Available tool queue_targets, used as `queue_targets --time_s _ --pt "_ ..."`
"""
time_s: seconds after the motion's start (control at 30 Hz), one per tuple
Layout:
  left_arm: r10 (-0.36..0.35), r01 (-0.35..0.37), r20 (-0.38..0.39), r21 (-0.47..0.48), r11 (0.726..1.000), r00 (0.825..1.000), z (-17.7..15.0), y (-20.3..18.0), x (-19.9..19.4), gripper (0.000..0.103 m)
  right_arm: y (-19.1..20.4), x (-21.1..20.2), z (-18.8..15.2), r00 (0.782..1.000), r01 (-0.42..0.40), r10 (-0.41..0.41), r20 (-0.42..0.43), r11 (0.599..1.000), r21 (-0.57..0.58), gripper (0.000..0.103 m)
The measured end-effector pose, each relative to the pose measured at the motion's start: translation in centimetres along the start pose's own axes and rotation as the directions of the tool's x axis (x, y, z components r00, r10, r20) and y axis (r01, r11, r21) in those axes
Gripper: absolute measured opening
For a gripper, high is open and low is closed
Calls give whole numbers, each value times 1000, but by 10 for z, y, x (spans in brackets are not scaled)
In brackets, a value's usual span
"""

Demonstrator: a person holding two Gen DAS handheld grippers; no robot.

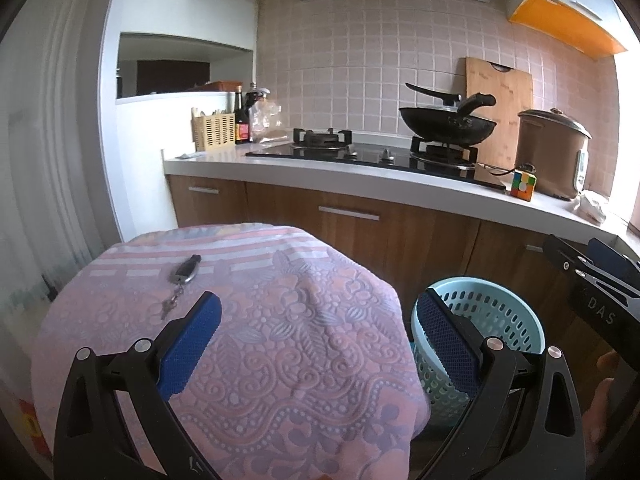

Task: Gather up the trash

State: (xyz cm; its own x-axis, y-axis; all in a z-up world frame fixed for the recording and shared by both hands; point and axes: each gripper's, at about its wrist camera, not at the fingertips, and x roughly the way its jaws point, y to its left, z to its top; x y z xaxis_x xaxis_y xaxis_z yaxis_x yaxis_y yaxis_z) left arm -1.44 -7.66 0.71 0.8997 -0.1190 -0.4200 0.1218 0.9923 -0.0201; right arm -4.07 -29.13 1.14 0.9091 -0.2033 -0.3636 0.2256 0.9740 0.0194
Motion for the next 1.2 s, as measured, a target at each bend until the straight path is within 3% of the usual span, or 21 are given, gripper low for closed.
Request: queue_targets --time_s 1.2 --pt "10 -12 -24 -78 997 1000 -3 43 1 96 34 -1 6 999 -34 32 -26 999 -41 73"
